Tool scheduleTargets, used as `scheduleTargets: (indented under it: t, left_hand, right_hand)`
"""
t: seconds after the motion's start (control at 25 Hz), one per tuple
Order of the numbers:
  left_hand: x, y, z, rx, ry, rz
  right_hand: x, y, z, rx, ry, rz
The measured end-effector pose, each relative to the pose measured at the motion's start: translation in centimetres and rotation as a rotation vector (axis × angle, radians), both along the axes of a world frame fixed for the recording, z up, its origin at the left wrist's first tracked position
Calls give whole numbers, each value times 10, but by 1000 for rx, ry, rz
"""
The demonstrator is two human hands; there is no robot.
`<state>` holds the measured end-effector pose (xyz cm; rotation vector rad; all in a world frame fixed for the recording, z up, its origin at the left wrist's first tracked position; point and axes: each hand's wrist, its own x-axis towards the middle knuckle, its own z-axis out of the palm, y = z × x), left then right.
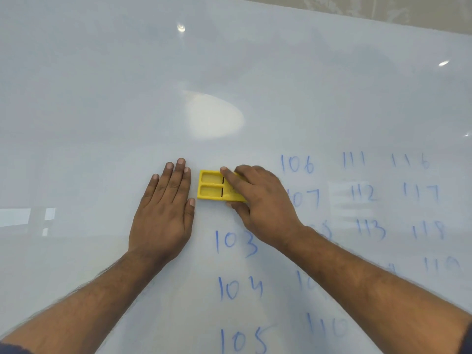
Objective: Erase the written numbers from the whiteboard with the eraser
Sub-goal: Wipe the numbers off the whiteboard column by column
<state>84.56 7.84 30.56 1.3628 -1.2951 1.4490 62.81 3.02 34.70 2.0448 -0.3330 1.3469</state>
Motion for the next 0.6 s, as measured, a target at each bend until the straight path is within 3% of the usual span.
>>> scheduleTargets:
  t: [0.28,0.6]
  left_hand:
    - [0,2,-9,9,-1,8]
    - [-2,2,-16,24,22,7]
  right_hand:
    - [-34,-15,-38,-68,160,-71]
    - [-23,-8,9,31,-47,-36]
